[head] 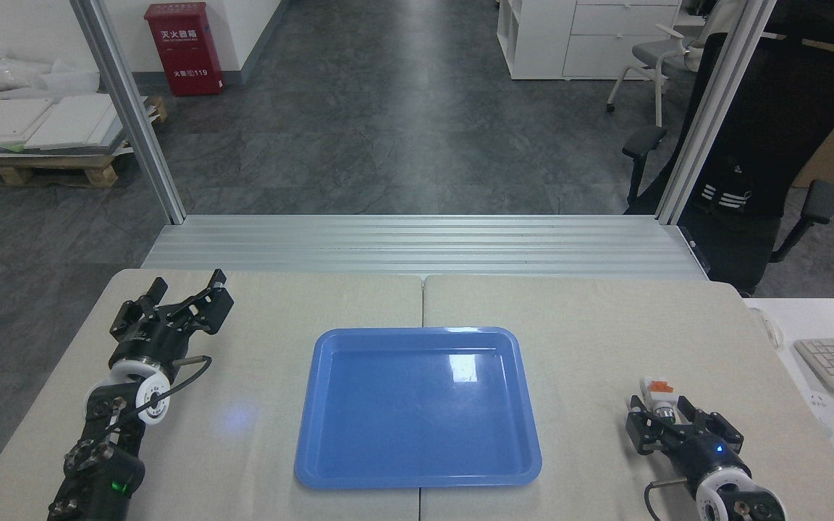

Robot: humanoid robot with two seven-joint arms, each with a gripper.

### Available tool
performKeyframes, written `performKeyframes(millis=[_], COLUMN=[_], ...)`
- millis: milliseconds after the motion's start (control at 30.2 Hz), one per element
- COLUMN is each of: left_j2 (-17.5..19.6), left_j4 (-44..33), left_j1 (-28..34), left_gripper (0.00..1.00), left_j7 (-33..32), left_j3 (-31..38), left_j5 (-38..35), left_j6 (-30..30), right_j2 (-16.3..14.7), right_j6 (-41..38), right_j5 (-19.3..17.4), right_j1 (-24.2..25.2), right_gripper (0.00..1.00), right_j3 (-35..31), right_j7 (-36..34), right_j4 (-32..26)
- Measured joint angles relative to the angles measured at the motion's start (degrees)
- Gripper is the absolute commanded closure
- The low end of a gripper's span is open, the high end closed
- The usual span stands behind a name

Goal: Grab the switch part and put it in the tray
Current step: 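Lower the right gripper onto the white-and-orange switch part and close it, then lift the switch part with the right gripper and carry it over the tray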

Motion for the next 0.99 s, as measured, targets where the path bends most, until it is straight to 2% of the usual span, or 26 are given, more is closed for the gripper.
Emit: performKeyframes(millis=[99, 364, 563, 728, 861, 993], left_j2=[0.01, -0.02, 0.0, -0.03, -0.01, 0.0], left_j4=[0.01, 0.0, 0.02, 0.01, -0.01, 0.01], left_j1=[0.0, 0.0, 0.0, 0.0, 0.0, 0.0], left_gripper=[0.0, 0.0, 0.0, 0.0, 0.0, 0.0], left_j7=[0.0, 0.0, 0.02, 0.04, 0.05, 0.04], left_j3=[0.0, 0.0, 0.0, 0.0, 0.0, 0.0], left_j5=[0.0, -0.01, -0.01, -0.01, -0.01, -0.01], left_j6=[0.0, 0.01, 0.03, 0.03, 0.03, 0.03], right_j2=[0.01, -0.12, 1.19, 5.89, 11.2, 14.79], right_j6=[1.56, 2.64, 3.8, 6.83, 12.77, 17.65], right_j5=[0.01, -0.18, -0.55, 1.31, 5.84, 8.63], right_j1=[-0.19, -1.51, -4.64, -9.1, -12.16, -12.96], right_gripper=[0.77, 0.8, 0.8, 0.79, 0.79, 0.78], right_j3=[0.99, 0.84, -1.15, 2.35, 11.29, 19.13], right_j7=[0.07, -0.27, -0.4, 4.08, 9.3, 12.37], right_j4=[0.07, -0.17, -5.21, -11.52, -14.39, -14.97])
